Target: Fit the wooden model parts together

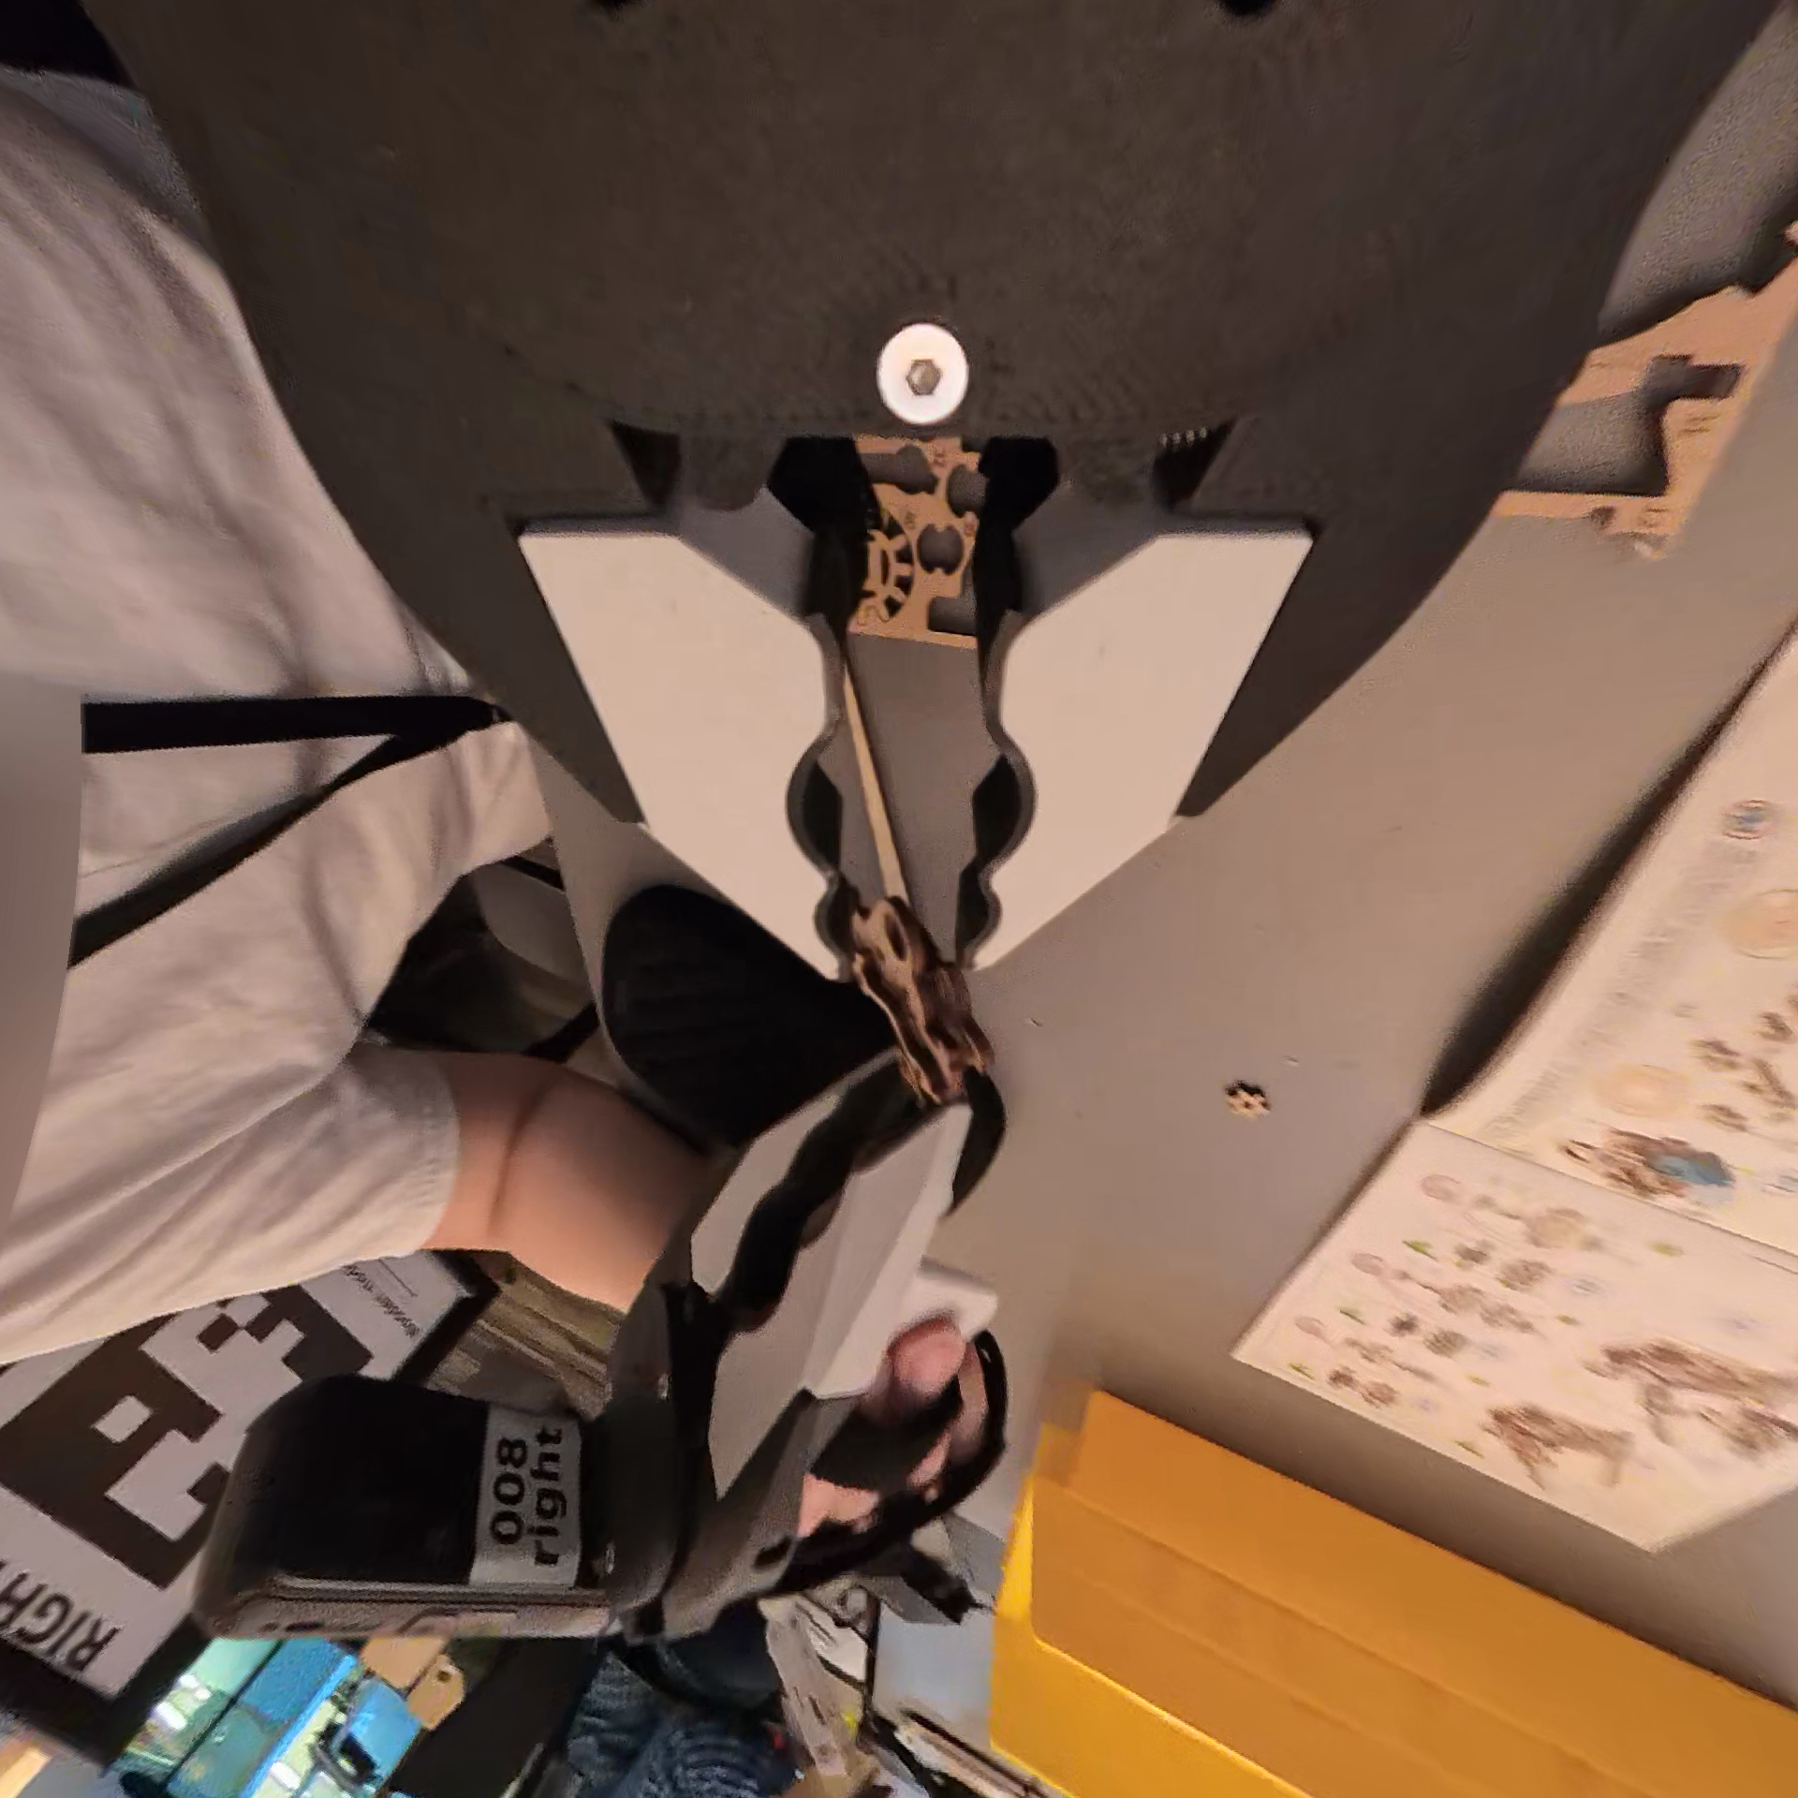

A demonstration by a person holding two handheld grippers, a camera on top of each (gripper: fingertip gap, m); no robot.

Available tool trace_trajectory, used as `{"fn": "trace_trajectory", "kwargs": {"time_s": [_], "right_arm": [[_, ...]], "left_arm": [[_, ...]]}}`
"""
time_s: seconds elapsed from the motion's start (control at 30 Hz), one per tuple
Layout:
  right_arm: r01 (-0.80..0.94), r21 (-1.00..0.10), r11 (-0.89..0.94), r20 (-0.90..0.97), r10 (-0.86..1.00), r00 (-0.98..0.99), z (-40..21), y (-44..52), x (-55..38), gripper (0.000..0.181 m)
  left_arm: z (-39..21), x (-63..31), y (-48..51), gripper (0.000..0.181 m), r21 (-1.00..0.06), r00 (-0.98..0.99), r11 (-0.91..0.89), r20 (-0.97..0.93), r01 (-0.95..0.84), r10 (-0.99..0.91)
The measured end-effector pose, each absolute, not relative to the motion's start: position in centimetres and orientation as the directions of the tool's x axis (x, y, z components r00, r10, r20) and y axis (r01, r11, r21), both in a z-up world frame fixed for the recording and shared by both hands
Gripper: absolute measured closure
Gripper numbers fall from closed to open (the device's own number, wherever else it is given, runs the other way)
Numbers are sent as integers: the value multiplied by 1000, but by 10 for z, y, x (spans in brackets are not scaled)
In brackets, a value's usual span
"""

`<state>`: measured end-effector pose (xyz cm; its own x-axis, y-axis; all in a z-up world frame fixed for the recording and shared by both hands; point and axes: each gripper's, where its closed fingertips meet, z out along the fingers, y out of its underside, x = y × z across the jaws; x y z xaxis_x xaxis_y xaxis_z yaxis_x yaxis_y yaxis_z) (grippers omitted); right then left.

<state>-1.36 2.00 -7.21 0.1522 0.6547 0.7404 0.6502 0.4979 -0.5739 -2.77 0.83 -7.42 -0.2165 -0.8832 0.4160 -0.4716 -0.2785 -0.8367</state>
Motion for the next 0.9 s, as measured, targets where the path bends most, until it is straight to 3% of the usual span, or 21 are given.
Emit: {"fn": "trace_trajectory", "kwargs": {"time_s": [0.13,0.27,0.4,0.53,0.6,0.7,0.9], "right_arm": [[672,-548,498,764,626,159,-73,24,-11,168],[538,-771,342,586,712,387,-50,38,0,153],[248,-942,226,314,853,416,-19,25,5,137],[105,-984,146,171,940,294,-3,0,-8,132],[86,-972,220,236,928,289,6,-9,-14,143],[190,-906,377,420,855,304,5,-16,-21,152],[281,-856,433,506,812,290,-3,-20,-30,168]], "left_arm": [[-79,-25,9,173,-837,-207,-252,390,-485,-897],[-54,-21,9,181,-926,-244,-142,236,-350,-940],[-40,-19,10,180,-961,-213,120,-66,-249,-975],[-27,-20,0,181,-867,-167,483,-462,-122,-871],[-22,-21,-9,180,-812,-157,580,-566,-64,-810],[-21,-21,-15,181,-782,-163,622,-610,-33,-775],[-20,-21,-20,180,-748,-163,664,-655,-1,-738]]}}
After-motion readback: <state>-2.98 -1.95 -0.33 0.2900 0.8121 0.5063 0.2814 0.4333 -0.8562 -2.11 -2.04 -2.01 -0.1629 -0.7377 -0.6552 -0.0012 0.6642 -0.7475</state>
